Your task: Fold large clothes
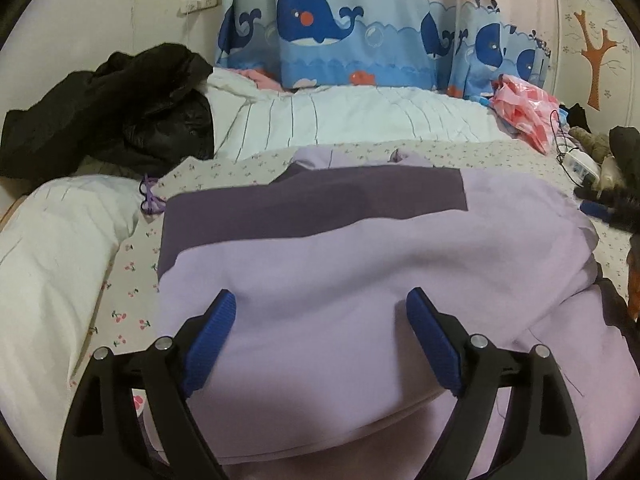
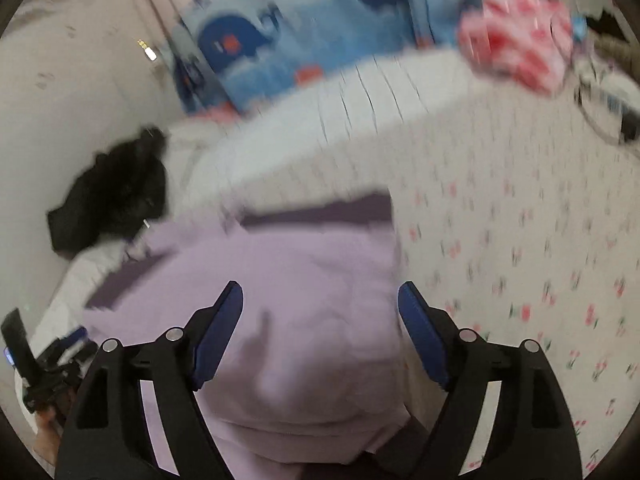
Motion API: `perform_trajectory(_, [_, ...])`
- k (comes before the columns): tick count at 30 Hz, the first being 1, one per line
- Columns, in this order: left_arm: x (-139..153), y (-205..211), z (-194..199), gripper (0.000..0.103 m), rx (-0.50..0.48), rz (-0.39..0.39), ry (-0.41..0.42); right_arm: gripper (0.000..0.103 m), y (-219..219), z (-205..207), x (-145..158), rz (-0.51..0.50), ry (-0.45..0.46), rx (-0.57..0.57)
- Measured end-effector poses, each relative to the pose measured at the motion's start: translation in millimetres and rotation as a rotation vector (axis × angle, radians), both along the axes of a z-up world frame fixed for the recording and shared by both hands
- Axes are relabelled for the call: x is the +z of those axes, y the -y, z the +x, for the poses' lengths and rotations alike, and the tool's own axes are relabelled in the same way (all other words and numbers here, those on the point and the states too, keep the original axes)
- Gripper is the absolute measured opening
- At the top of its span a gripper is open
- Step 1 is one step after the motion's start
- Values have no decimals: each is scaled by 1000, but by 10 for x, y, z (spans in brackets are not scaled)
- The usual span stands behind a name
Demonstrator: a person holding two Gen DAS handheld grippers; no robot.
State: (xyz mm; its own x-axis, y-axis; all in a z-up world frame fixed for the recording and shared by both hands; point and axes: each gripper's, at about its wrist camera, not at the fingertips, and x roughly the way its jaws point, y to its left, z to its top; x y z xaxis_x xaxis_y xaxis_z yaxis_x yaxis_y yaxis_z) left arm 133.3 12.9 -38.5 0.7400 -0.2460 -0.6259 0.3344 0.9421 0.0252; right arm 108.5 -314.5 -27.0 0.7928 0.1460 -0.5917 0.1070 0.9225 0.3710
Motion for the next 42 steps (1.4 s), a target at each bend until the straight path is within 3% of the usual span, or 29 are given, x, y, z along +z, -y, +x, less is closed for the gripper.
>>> perform_trajectory(2, [-31,-3,21,84,1,-2,-14,77,-47,50,-53,-56,-45,17])
perform_trajectory(4, [-78,-14,54,86,4,-7,-34,80,-130,256,-410,-97,-225,39])
perform_trajectory(7, [-92,-16,54,88,7,-8,-38,88,97,300,-616,72,-281,30])
perform_trajectory(9, [-104,-14,58,89,9,-3,-41,88,84,228,-450,20,-233,11])
perform_trajectory(15, [11,-25,29,89,13,-6,-26,88,-206,-176,165,-157,101,-7])
perform_trajectory(17, [110,-40,8,89,17,-27,-4,91,-397,-216,236,-227,146,36])
perform_trajectory(19, [172,-65,18,89,21,-50,7,94,-621,36,104,-295,39,78])
perform_trajectory(21, [150,-97,84,91,53,-52,-9,95,-698,291,-323,-305,-187,134])
perform_trajectory(24, [-99,-129,227,96,62,-33,-106,96,-670,273,-381,-296,-198,138])
perform_trajectory(26, [-201,-146,247,96,58,-29,-120,96,-653,260,-310,-287,-192,134])
perform_trajectory(29, [-132,-169,223,96,40,-49,-125,96,-646,188,-157,-244,-106,104])
perform_trajectory(32, [-117,-279,225,96,9,-132,-152,96,-635,140,23,-215,-13,95])
perform_trajectory(33, [-115,-324,232,96,2,-160,-159,96,-624,184,15,-224,-28,100])
perform_trajectory(35, [-118,-397,244,96,-6,-213,-171,96,-647,354,-220,-273,-178,117])
perform_trajectory(36, [-121,-420,250,96,-12,-230,-174,96,-650,399,-309,-274,-211,133])
perform_trajectory(42, [-126,-430,215,96,-30,-245,-177,96,-634,339,-207,-259,-188,124])
